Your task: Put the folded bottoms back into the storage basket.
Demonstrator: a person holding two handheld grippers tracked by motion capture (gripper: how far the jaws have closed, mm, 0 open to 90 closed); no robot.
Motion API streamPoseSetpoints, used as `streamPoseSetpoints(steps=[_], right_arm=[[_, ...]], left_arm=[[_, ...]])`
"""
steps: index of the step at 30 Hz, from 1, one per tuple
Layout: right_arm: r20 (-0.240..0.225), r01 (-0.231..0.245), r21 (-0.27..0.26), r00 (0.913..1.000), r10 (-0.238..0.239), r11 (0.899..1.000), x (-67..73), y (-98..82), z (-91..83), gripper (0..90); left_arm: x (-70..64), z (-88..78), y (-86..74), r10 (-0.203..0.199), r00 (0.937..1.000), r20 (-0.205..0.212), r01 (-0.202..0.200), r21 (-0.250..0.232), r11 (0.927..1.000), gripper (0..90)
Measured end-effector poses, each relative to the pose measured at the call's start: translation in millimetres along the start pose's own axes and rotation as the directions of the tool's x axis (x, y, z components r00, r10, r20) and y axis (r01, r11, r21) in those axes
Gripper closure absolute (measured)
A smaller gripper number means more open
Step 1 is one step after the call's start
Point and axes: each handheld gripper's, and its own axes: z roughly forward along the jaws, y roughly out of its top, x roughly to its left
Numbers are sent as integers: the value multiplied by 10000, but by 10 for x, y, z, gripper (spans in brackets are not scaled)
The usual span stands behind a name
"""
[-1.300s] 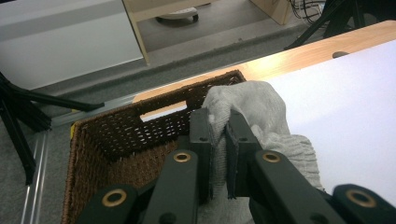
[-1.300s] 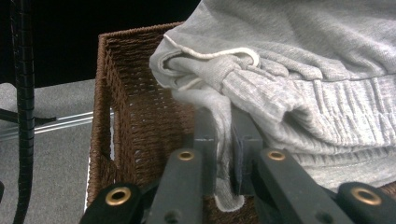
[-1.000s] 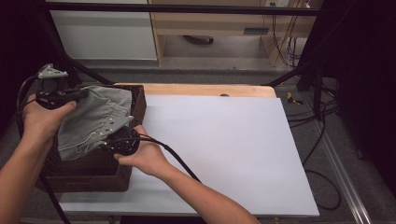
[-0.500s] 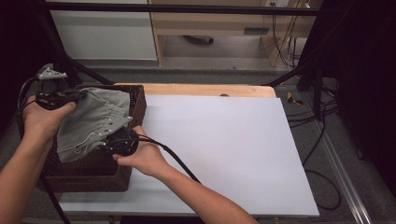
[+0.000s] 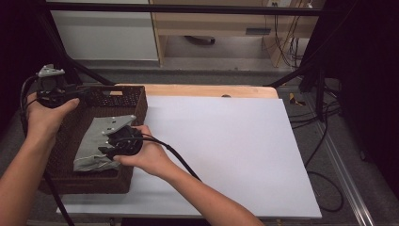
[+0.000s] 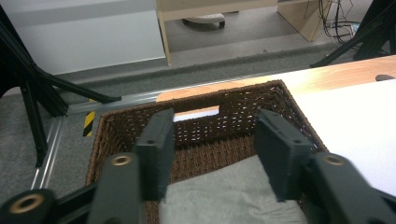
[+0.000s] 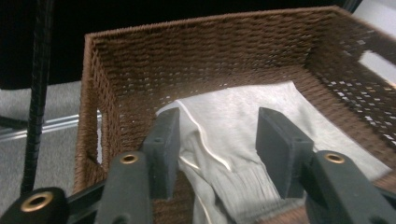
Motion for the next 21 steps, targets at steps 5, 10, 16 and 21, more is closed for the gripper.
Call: streamPoseSetpoints(steps=[5,10,16,21], right_arm=[[190,-277,-237,9994,282,9993,-96,-31,-269,474],[500,-438,-315,9977,454,9985,-144,-96,-512,445],[1285,-664,-797,9888,763,9946,-235,-140,-832,392],[1505,-829,-1080,9837,988,9907,-340,-135,-1009,343]], left_arm=[[-174,-97,-60,354,9994,67,-354,6,9994,350],[-335,-218,-118,478,9987,157,-480,82,9988,243],[-521,-282,-223,488,9975,504,-510,414,9978,161],[-673,-320,-306,850,9899,1135,-901,399,9951,135]])
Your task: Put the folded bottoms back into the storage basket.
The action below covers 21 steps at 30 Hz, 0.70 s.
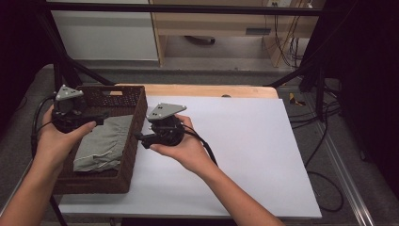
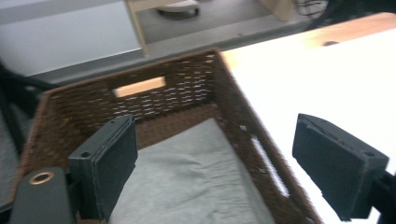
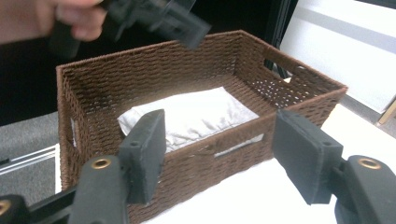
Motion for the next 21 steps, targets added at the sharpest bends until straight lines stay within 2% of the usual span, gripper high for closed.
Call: streamPoseSetpoints(steps=[2,7,14,17,21], right_arm=[[48,-127,-27,9999,127,9999,-46,15,-19,322],[155,-158,212,9998,155,9997,-120,33,-11,260],[227,-240,568,9995,228,9981,-178,-6,-32,186],[233,-339,917,9992,319,9952,-195,-20,-31,123],[335,-410,902,9987,382,9951,-221,-26,-48,85]], left_arm=[[-45,2,-10,46,9998,193,-44,-125,9999,133],[-72,20,12,195,9994,288,-191,-172,9997,120],[-61,56,-21,356,9988,346,-362,181,9992,121],[-65,67,-50,452,9966,682,-477,351,9982,116],[-63,82,-76,362,9963,786,-400,471,9981,106]])
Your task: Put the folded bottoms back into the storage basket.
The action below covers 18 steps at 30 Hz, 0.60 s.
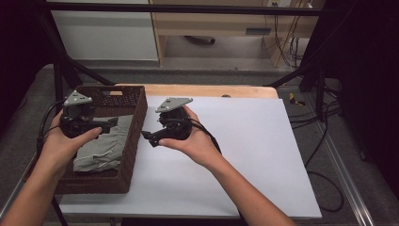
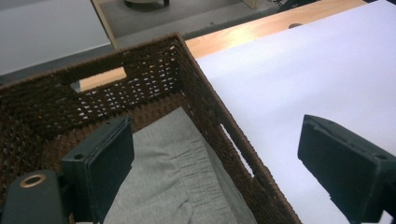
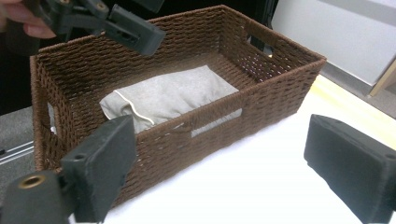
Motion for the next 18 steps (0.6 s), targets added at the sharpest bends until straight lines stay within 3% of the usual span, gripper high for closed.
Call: streamPoseSetpoints(steps=[8,18], right_arm=[[186,-20,-5,9998,20,10000,-80,-32,-92,61],[580,-222,-224,9980,234,9995,-227,-106,-249,60]], left_arm=[[-5,-3,-57,-154,9997,207,151,166,9997,102],[-107,69,-133,-265,9978,612,251,223,9994,101]])
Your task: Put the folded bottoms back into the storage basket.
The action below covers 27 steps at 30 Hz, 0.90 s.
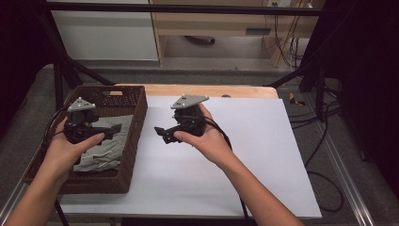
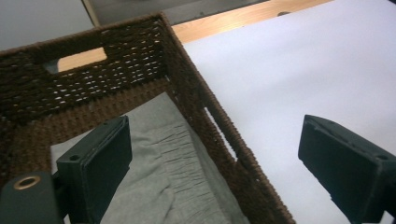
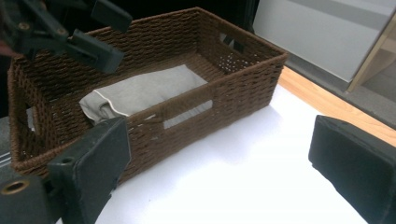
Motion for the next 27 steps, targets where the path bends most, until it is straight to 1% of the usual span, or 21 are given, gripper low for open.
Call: streamPoseSetpoints(steps=[3,10,16,18,23,27], right_arm=[[150,-56,-84,9999,58,9999,-36,-17,-32,60],[286,-201,-296,9994,210,9994,-136,-65,-158,57],[525,-368,-266,9979,382,9990,-222,-136,-272,57],[584,-362,-246,9976,376,9990,-250,-165,-309,56],[774,-659,-406,9946,689,9970,-330,-222,-396,55],[942,-798,-468,9920,840,9957,-395,-272,-469,54]], left_arm=[[-41,24,-15,49,10000,82,-49,27,10000,100],[-113,52,-30,146,9995,265,-147,47,9999,98],[-189,85,-47,207,9988,433,-211,83,9997,96],[-210,98,-51,290,9985,465,-294,91,9995,95],[-255,130,-58,368,9982,470,-369,27,9993,95],[-279,149,-68,365,9980,517,-366,17,9993,95]])
